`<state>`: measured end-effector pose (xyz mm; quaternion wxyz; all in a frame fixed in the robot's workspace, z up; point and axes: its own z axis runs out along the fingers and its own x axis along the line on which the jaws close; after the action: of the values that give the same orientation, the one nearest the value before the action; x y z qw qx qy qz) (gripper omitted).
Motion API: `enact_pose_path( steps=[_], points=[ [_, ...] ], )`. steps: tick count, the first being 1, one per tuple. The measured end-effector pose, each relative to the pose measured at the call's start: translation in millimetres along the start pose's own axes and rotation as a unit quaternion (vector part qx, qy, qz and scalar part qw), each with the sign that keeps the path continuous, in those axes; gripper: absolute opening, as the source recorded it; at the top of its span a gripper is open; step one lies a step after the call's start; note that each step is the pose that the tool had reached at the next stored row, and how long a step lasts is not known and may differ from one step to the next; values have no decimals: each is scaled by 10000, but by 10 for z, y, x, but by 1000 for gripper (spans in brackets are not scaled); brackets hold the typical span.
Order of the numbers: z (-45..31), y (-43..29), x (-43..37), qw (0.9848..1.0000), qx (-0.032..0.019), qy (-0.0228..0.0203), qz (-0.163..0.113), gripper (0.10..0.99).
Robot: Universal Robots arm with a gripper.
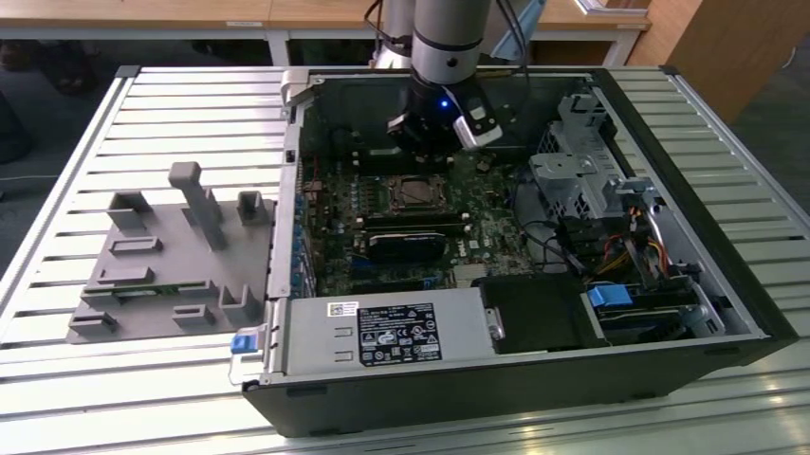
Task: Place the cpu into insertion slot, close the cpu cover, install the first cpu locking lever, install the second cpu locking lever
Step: 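Install the second cpu locking lever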
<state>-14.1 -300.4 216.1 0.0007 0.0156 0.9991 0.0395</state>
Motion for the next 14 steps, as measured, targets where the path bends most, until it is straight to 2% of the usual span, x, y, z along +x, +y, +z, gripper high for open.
enact_pose_path(
  steps=[5, 10, 14],
  points=[
    [-126, 10, 0, 10000, 1, 0, 0, 106],
    [-138, -10, 0, 10000, 0, 0, 0, 106],
    [-143, -75, -1, 10000, 0, 0, 0, 106]
  ],
)
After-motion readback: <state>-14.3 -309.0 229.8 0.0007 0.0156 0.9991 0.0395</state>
